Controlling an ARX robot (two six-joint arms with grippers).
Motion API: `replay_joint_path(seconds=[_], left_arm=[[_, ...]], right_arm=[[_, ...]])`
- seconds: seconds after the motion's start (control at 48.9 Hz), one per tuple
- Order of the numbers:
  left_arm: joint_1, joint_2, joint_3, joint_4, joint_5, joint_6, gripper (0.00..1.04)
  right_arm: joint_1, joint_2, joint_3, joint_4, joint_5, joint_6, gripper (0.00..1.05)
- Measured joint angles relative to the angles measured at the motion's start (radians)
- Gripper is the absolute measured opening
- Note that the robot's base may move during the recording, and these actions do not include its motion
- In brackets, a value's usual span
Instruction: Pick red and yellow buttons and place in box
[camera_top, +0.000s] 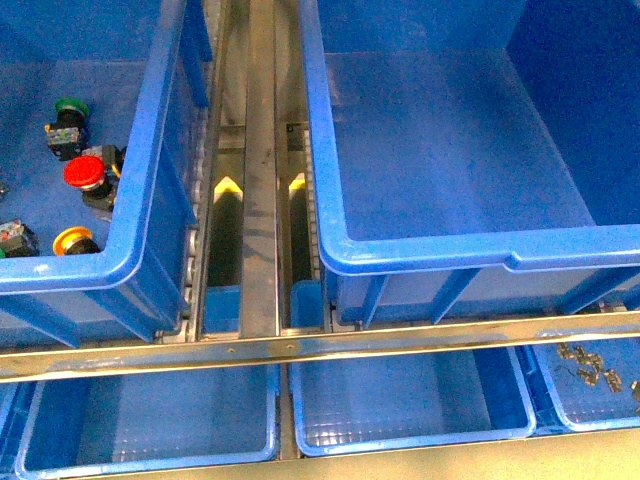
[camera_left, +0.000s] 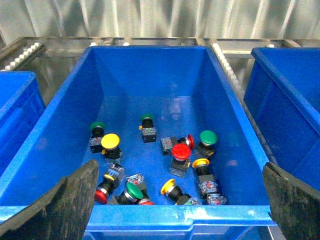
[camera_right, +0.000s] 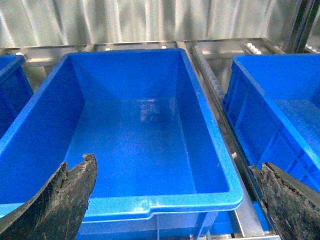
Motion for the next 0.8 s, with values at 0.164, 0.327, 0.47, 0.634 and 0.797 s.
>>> replay_joint_path(seconds=[0.164, 0.327, 0.47, 0.634, 0.797], left_arm=[[0.000, 0.000, 0.000, 0.000, 0.000, 0.000, 0.97], [0.000, 0.000, 0.000, 0.000, 0.000, 0.000, 0.97], [0.000, 0.000, 0.000, 0.000, 0.000, 0.000, 0.97], [0.000, 0.000, 0.000, 0.000, 0.000, 0.000, 0.97], [0.000, 0.000, 0.000, 0.000, 0.000, 0.000, 0.97]], right_arm=[[0.000, 0.000, 0.000, 0.000, 0.000, 0.000, 0.99], [0.000, 0.000, 0.000, 0.000, 0.000, 0.000, 0.99], [0.000, 0.000, 0.000, 0.000, 0.000, 0.000, 0.99], [0.000, 0.000, 0.000, 0.000, 0.000, 0.000, 0.99], [0.000, 0.000, 0.000, 0.000, 0.000, 0.000, 0.99]])
